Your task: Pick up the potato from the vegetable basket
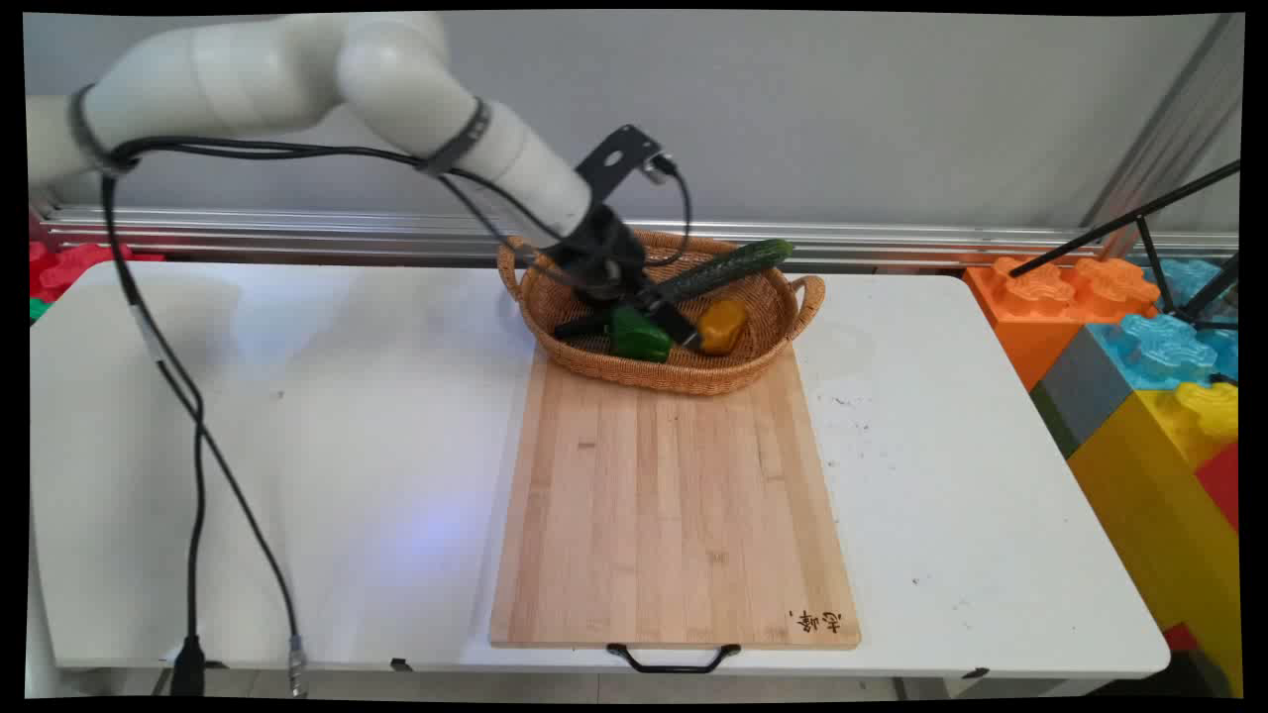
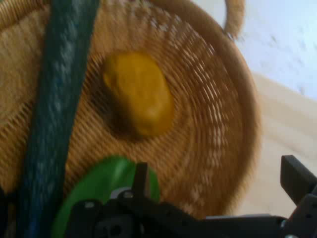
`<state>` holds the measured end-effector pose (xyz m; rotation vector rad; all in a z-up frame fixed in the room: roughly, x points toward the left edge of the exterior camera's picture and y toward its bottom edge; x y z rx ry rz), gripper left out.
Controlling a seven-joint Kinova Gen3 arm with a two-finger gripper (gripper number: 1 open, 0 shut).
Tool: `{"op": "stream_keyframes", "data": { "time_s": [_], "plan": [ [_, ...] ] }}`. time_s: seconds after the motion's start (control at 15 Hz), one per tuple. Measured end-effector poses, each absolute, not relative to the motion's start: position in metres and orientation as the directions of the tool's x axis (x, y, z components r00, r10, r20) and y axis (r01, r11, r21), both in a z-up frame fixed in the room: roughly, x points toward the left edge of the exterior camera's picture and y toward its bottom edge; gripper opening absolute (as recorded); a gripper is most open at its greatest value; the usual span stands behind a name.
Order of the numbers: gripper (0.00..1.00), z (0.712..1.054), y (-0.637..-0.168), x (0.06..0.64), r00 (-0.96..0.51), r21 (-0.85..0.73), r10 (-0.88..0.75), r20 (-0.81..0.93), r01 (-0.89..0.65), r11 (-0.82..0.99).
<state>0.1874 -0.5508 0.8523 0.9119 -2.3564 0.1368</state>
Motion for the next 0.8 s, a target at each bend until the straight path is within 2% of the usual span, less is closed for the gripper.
{"op": "stream_keyframes", "data": {
  "time_s": [0.8],
  "plan": [
    [1.00, 0.806, -0.598, 0.148, -0.451, 0.161, -0.710, 0.541, -0.773, 0.613]
  ]
}}
